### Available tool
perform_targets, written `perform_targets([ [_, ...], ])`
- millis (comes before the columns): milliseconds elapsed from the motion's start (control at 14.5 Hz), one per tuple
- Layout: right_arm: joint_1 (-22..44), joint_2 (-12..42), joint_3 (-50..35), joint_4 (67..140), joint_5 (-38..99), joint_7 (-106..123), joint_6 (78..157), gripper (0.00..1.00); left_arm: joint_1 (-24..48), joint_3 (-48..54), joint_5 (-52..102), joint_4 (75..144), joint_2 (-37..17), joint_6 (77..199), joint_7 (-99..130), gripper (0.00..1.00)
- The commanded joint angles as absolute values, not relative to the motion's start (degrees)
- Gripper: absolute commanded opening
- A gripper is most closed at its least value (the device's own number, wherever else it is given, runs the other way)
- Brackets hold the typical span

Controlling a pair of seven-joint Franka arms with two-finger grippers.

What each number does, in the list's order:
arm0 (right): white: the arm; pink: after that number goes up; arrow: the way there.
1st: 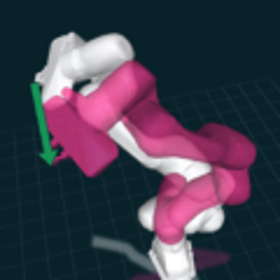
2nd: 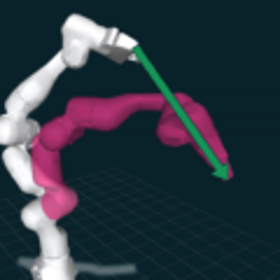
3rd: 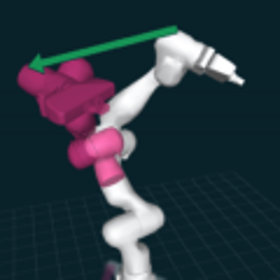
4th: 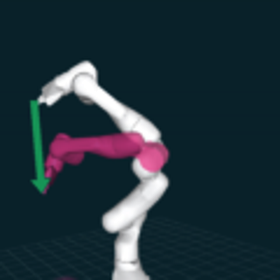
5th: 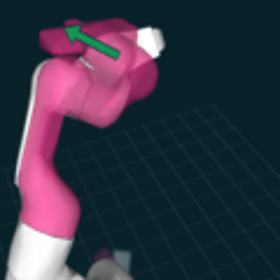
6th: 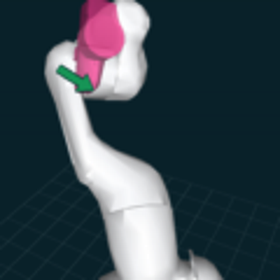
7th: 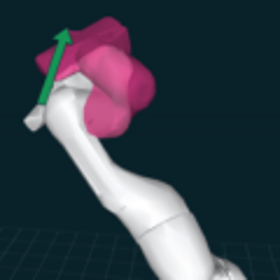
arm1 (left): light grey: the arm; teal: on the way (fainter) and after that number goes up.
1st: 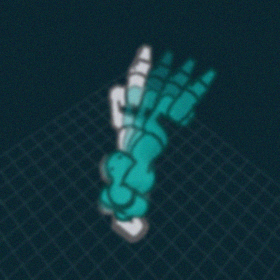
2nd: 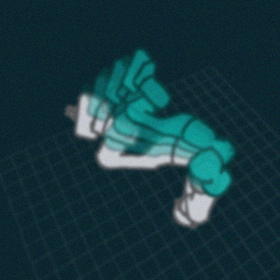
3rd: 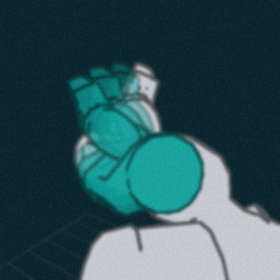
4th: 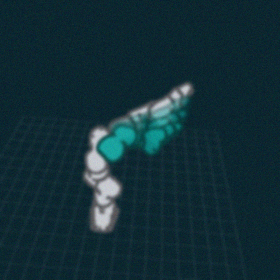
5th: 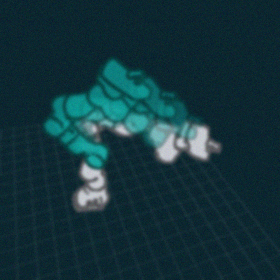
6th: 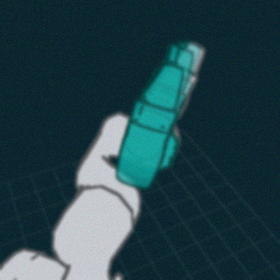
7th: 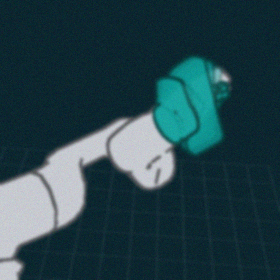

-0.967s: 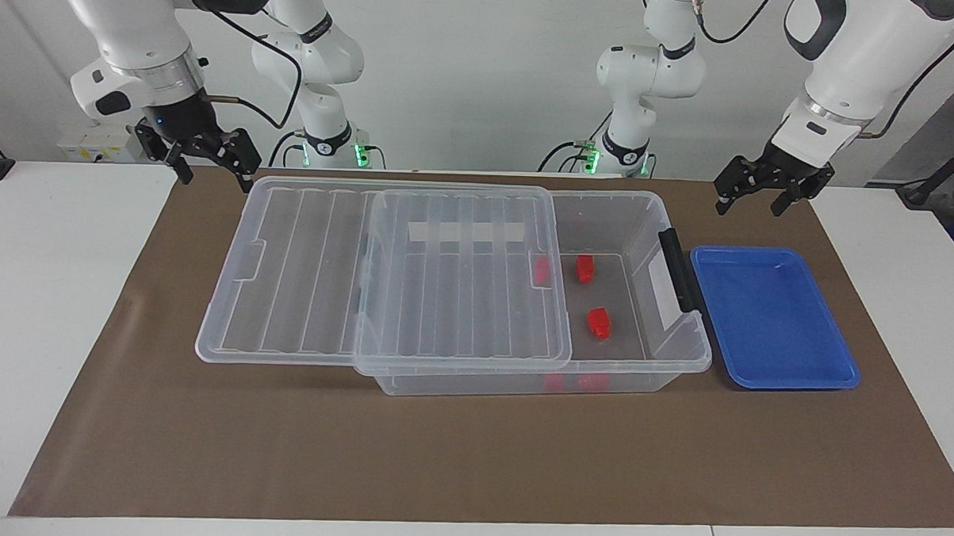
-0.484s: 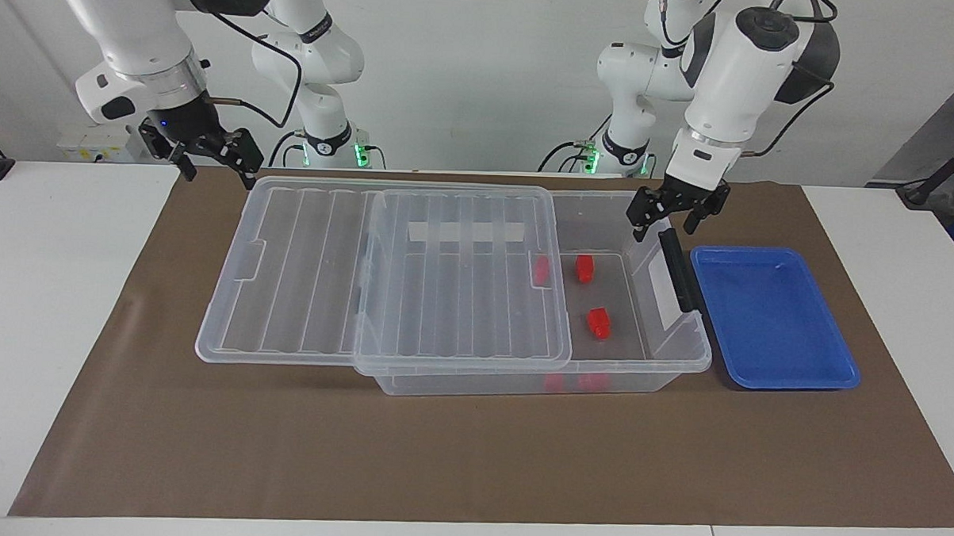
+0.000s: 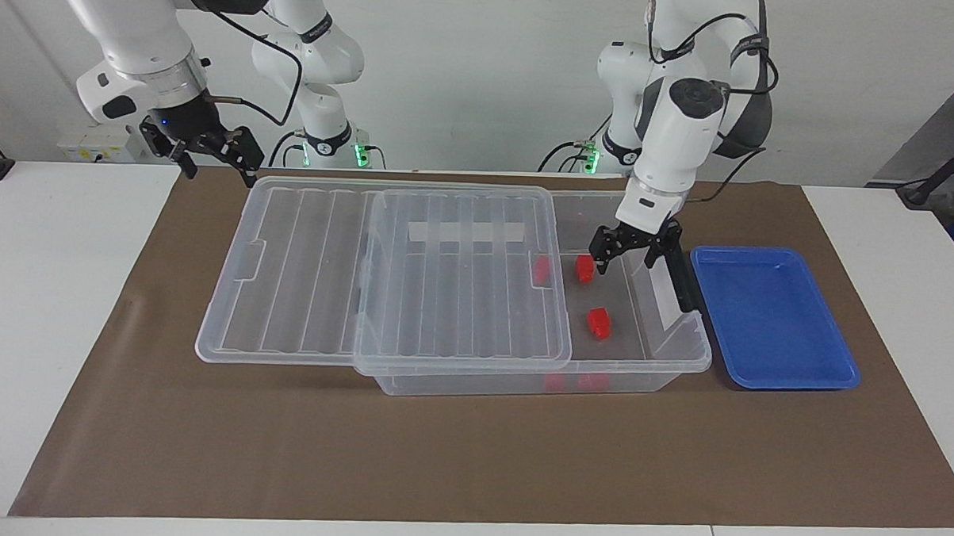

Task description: Place red block in blue tray from box

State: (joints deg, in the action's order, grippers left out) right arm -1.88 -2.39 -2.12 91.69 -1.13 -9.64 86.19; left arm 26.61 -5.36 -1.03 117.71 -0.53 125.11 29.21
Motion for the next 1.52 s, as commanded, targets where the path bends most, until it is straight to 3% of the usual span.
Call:
perform_targets([
  [0, -2.46, -3.16, -2.20, 92.29, -0.97, -9.32, 85.87, 1.00, 27.60, -6.24, -2.64, 120.14, -1.23, 129.89, 31.03, 1.00],
  [760, -2.46, -3.16, -2.02, 92.29, -0.88, -9.40, 86.22, 1.00, 27.68, -6.42, -2.81, 122.34, -11.50, 143.35, 34.45, 1.00],
  [1451, -2.46, -3.16, -2.02, 92.29, -0.88, -9.40, 86.13, 1.00, 27.69, -6.33, -4.57, 122.52, -14.06, 146.16, 34.10, 0.99],
])
